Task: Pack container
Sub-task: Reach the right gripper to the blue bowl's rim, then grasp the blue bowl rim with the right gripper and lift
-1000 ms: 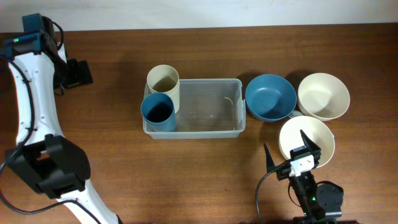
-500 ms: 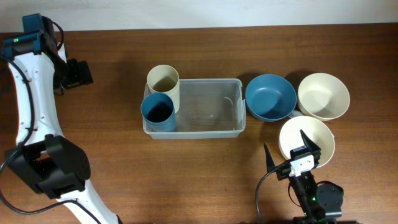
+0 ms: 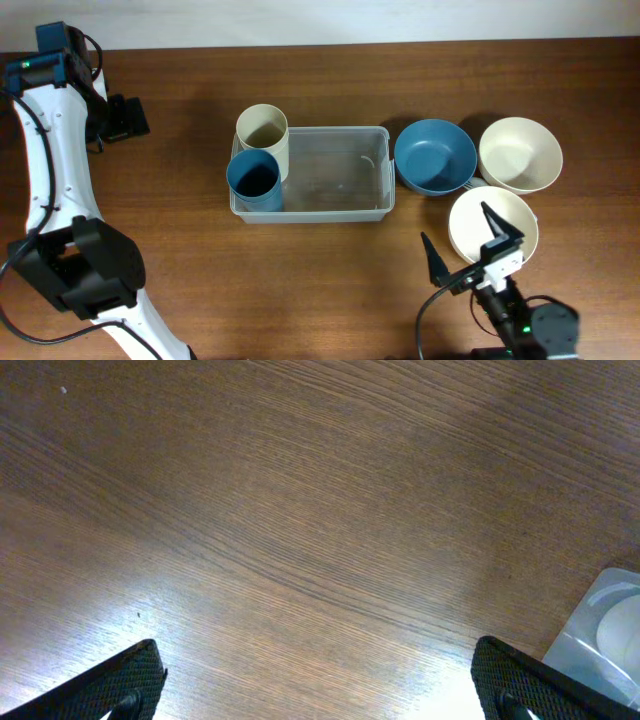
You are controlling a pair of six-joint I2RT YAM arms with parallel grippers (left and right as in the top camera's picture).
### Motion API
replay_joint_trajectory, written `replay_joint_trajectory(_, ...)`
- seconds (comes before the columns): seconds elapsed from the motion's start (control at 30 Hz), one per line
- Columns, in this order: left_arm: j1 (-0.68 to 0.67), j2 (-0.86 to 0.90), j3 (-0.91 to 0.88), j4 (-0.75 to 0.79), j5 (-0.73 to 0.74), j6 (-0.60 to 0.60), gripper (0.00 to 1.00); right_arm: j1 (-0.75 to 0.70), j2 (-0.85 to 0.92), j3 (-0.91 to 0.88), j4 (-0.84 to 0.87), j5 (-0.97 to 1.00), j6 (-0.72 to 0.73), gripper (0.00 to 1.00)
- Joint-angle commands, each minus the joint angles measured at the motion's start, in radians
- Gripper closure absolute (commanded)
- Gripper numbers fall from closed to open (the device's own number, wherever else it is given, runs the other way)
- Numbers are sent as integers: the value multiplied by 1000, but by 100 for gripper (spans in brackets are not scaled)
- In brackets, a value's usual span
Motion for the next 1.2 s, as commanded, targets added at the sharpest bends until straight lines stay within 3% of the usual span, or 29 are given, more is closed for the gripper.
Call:
replay_joint_trajectory(0.0,2,-2,16,0,11,-10,0,6,152,245,-149,-37,-19,1)
replay_joint_trajectory(0.3,2,-2,16,0,11,-10,0,6,684,837,-576,-103,14,1)
replay_joint_trajectory(0.43,2,-2,16,0,11,-10,0,6,811,929,-642,-141,43,1)
replay_joint_trajectory(0.6,2,-2,16,0,11,-10,0,5,1004,998,-686,-28,140,1)
replay_joint_trajectory(0.73,2,-2,16,0,11,-10,0,2,1265,1132,-826,135,298,1)
replay_joint_trajectory(0.87,2,-2,16,0,11,-10,0,-22,1467,1254,-920,122,315,2)
replay_joint_trajectory(1.0,2,-2,16,0,11,-10,0,-43,1599,1297,-916,42,315,1)
replay_joint_trajectory(1.17,2,-2,16,0,11,-10,0,-67,1643,1297,-924,100,350,1)
